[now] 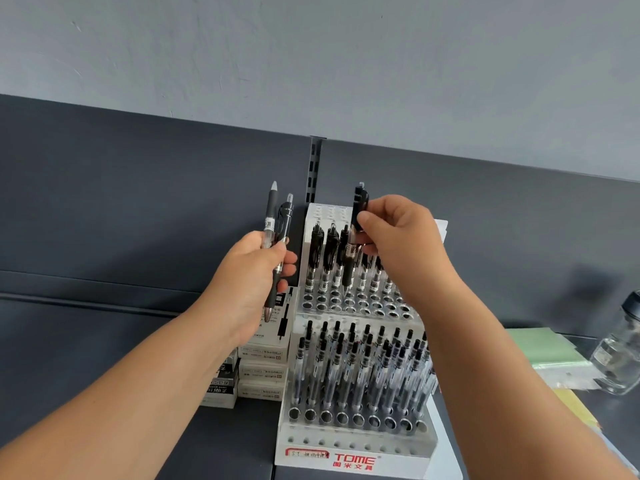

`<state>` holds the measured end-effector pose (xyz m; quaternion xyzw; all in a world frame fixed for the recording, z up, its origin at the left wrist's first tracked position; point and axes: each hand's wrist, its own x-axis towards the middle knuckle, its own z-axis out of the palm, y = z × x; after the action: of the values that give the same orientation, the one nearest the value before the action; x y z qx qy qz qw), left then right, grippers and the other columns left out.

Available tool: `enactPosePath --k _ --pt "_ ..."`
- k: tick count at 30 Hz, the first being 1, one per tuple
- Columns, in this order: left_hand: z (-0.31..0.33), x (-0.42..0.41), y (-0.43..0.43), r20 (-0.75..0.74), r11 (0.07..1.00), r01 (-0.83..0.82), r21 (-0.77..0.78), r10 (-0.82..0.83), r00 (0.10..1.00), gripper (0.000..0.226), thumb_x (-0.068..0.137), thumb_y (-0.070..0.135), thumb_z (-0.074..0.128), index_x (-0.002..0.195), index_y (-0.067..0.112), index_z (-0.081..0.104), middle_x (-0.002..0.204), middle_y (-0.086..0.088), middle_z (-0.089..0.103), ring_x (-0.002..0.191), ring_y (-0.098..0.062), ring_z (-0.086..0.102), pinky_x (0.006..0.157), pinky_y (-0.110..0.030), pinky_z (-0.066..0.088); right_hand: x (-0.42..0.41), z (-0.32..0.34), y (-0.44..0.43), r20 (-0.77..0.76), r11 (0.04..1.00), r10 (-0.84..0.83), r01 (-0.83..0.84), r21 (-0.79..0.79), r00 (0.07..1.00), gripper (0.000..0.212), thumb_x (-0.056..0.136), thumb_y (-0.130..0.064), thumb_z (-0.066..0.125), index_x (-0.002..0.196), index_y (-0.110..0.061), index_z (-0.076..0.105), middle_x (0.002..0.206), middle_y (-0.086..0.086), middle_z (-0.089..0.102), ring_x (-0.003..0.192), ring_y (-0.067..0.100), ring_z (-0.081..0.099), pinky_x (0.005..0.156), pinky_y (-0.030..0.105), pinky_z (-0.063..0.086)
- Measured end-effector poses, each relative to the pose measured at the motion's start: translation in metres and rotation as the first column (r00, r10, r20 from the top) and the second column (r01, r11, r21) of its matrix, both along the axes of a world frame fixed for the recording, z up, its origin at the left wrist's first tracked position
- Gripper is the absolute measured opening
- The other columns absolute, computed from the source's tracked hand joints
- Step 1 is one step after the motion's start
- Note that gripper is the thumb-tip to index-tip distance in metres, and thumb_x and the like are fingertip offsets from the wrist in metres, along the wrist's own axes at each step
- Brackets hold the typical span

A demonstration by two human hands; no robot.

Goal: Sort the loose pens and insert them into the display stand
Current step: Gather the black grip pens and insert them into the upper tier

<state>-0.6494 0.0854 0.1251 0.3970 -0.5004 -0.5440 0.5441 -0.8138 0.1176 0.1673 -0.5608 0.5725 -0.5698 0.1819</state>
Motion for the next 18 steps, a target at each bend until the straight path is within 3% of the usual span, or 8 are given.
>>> enactPosePath --k 7,11,14,18 --pt "-0.003 0.003 0.006 0.024 0.994 0.106 0.036 -0.107 0.994 0.013 0.099 0.016 0.048 0.103 0.017 0.06 0.086 -0.004 0.061 0.062 -0.011 0.058 0.057 -0.028 0.051 0.007 -0.018 -0.009 -0.037 0.996 -0.085 0.084 -0.025 0.996 0.011 0.093 -0.015 0.056 0.087 -0.02 0.064 0.08 0.004 0.069 0.082 0.028 0.067 0.079 0.047 0.056" --pt "-0.005 0.003 0.008 0.065 0.991 0.128 0.03 -0.129 0.989 0.014 0.099 0.019 0.048 0.106 0.021 0.06 0.083 -0.002 0.06 0.059 -0.01 0.053 0.048 -0.023 0.042 0.009 -0.034 -0.01 -0.147 0.991 -0.124 0.129 0.023 0.981 0.007 0.093 -0.018 0.057 0.09 -0.017 0.064 0.075 0.005 0.067 0.07 0.025 0.065 0.066 0.04 0.056" --pt "-0.006 0.003 0.008 0.057 0.992 0.119 0.033 -0.121 0.991 0.013 0.098 0.018 0.049 0.104 0.016 0.061 0.079 -0.003 0.059 0.057 -0.009 0.048 0.043 -0.02 0.036 0.008 -0.046 -0.008 -0.236 0.982 -0.136 0.162 0.097 0.962 0.008 0.094 -0.021 0.055 0.089 -0.018 0.061 0.071 0.005 0.067 0.048 0.015 0.049 0.049 0.028 0.044" --pt "-0.008 0.003 0.009 0.034 0.993 0.105 0.052 -0.107 0.994 0.016 0.098 0.019 0.05 0.098 0.008 0.062 0.073 -0.004 0.06 0.057 -0.01 0.05 0.043 -0.02 0.037 0.007 -0.05 -0.008 -0.26 0.976 -0.152 0.187 0.114 0.954 0.009 0.094 -0.023 0.055 0.09 -0.018 0.061 0.071 0.006 0.068 0.046 0.013 0.047 0.048 0.027 0.044"
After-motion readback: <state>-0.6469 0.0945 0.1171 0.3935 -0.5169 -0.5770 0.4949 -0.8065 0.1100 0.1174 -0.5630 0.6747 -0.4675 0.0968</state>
